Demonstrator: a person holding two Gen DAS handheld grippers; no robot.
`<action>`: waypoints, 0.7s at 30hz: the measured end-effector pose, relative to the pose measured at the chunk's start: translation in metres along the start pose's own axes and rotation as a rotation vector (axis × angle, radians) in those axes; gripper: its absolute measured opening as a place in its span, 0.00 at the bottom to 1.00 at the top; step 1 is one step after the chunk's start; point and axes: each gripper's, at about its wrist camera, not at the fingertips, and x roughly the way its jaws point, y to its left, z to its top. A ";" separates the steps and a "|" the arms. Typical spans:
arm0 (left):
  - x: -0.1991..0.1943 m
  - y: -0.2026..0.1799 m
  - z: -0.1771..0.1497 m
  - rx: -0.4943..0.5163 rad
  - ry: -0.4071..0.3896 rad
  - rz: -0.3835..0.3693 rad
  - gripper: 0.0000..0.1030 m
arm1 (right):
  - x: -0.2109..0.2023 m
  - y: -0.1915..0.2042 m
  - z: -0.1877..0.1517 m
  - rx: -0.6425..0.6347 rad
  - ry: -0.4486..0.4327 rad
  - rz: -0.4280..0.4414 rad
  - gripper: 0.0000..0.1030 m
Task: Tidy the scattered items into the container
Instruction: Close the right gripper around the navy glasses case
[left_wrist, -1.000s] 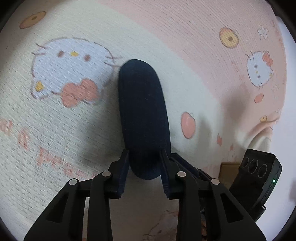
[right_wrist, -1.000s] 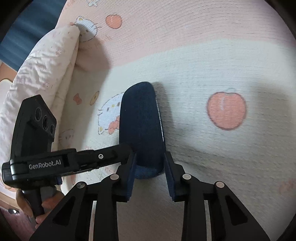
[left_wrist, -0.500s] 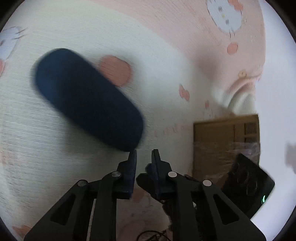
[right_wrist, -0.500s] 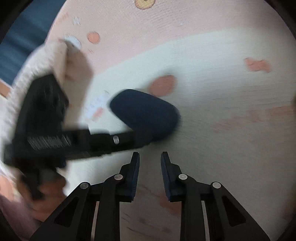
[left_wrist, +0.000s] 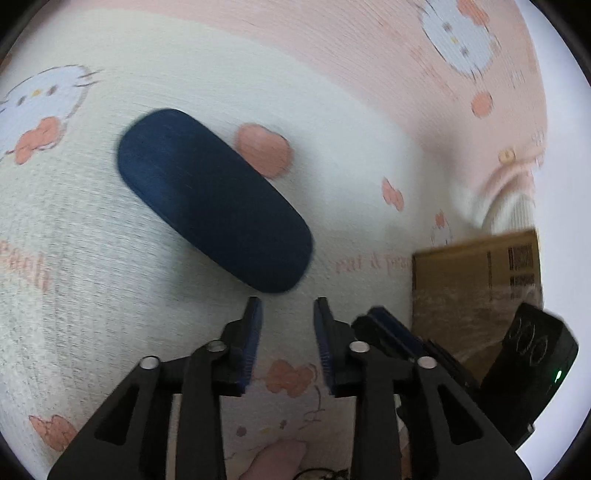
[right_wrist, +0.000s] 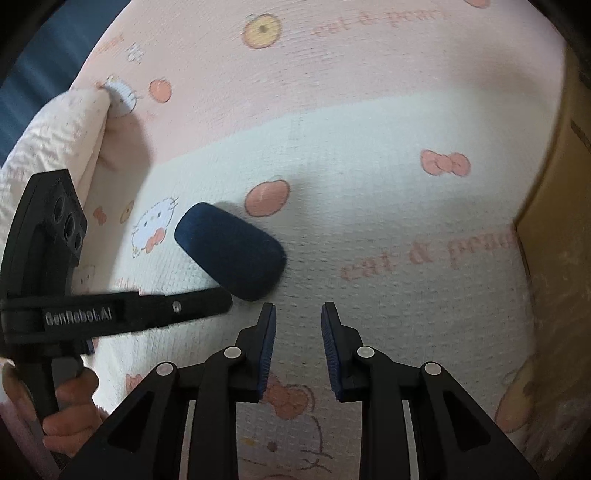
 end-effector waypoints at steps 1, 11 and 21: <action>-0.003 0.006 0.003 -0.018 -0.014 -0.001 0.39 | 0.002 0.003 0.002 -0.012 0.005 -0.007 0.21; -0.021 0.077 0.043 -0.256 -0.073 -0.116 0.62 | 0.024 0.023 0.018 -0.142 0.059 -0.014 0.61; -0.014 0.088 0.075 -0.166 -0.100 -0.062 0.63 | 0.065 0.038 0.021 -0.329 0.120 -0.018 0.66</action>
